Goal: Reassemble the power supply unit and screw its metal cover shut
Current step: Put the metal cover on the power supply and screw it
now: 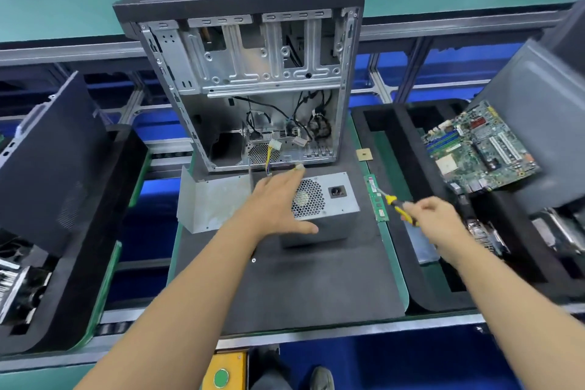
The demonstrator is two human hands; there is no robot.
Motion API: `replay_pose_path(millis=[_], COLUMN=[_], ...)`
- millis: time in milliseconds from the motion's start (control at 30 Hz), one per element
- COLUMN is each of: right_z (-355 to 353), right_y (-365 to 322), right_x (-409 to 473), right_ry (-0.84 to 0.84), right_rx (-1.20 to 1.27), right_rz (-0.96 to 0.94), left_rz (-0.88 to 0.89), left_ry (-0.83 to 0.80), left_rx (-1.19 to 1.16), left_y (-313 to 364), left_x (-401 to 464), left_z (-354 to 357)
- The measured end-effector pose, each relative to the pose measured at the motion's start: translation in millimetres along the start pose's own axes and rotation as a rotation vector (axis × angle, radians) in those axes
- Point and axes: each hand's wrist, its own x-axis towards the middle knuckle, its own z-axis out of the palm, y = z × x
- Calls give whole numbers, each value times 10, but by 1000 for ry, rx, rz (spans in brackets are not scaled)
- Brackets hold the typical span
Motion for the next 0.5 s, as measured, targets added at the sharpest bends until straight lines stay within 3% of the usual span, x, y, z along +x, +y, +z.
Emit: replay_pose_path(millis=[100,200,300,400,500], right_z=[340,599,705,750,803], right_y=[282,362,440,440,361], right_x=[-69,-95,-101,-159,-255], right_ry=[118,90,41,167,164], right_rx=[-52,-102,-201,-310,-18], right_rz=[78,45,10,-74,-124], left_rz=[-16,-32,78,109,78], left_ry=[-76,-6,248,444,424], left_rx=[111,114,252,341,394], left_y=[35,75,157,218,184], left_x=[117,102,-30,-183,-362], left_z=[27,39,128,367,668])
